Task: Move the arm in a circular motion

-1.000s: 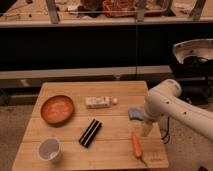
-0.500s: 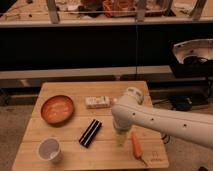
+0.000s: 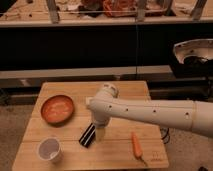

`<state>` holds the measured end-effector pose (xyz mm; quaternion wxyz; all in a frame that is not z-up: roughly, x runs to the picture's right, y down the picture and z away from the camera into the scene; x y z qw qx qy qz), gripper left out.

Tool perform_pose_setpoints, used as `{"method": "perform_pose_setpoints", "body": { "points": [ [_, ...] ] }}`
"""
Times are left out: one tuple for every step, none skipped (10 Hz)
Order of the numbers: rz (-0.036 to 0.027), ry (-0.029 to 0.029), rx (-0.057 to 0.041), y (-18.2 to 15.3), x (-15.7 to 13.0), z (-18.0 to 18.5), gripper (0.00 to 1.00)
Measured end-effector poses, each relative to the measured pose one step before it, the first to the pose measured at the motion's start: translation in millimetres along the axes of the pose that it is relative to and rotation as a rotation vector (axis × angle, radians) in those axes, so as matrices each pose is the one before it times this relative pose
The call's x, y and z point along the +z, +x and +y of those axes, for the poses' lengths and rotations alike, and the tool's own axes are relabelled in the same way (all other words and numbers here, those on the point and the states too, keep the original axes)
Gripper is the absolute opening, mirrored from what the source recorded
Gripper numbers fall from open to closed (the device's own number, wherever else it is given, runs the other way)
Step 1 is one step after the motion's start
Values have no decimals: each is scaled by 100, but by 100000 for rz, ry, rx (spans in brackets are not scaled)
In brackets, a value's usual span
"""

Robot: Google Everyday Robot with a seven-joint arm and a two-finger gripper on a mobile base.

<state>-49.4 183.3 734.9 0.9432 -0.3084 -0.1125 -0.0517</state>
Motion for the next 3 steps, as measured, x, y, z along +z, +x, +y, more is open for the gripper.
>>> {"method": "perform_pose_setpoints", "body": {
  "points": [
    [-2264,1378,-1555,-343,-67,-2024,80],
    [-1000,509,-241,32,-42,-791,80],
    [-1085,619,106,164,-13,-754,80]
  ]
}}
